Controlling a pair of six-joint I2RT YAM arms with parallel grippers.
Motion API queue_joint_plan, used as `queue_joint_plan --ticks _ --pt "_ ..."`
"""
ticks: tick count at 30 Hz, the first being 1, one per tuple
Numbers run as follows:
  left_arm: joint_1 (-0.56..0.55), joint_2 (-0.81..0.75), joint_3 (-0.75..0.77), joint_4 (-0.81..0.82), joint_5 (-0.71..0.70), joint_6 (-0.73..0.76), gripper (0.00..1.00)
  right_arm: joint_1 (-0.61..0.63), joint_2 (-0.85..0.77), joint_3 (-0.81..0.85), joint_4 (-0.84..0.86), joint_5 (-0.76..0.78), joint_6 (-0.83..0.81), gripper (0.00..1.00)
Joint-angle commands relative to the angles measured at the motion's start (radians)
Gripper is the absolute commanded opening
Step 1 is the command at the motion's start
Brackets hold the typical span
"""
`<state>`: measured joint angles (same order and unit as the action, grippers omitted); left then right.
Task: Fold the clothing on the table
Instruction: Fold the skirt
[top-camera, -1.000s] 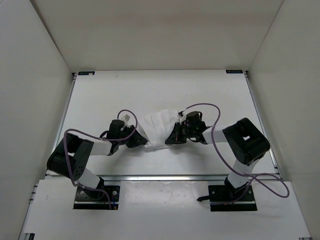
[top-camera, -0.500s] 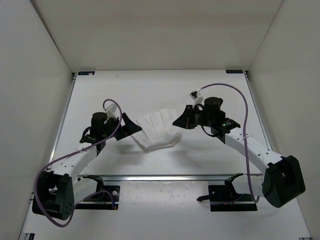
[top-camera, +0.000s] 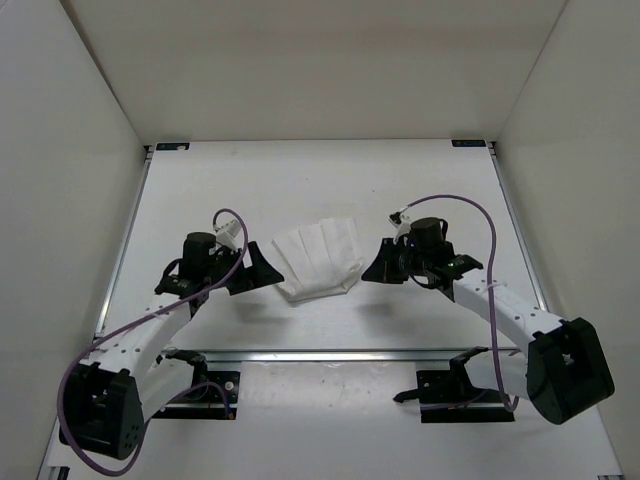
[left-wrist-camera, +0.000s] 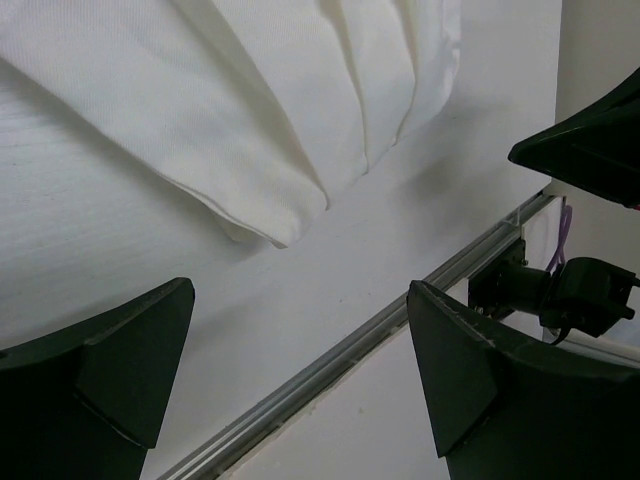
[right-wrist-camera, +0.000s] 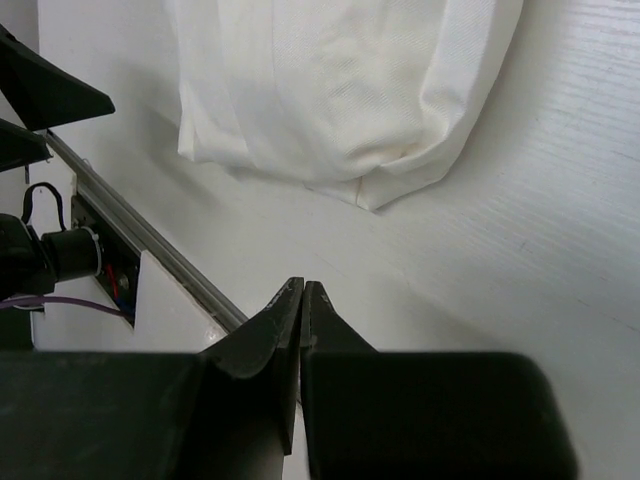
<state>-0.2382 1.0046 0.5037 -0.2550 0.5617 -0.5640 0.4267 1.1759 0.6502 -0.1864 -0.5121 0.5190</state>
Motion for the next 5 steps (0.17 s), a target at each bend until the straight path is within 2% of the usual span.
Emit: queue_joint_plan --ticks 1,5 --pt "0.016 -0.060 -0.001 -0.010 0.017 0.030 0.99 0.006 -0.028 -0.015 0.050 0.009 -0.013 0.00" --pt "0.016 -0.126 0.022 -0.079 -0.048 0.073 0.99 0.020 -0.022 -0.014 0.027 0.021 -0.030 0.00"
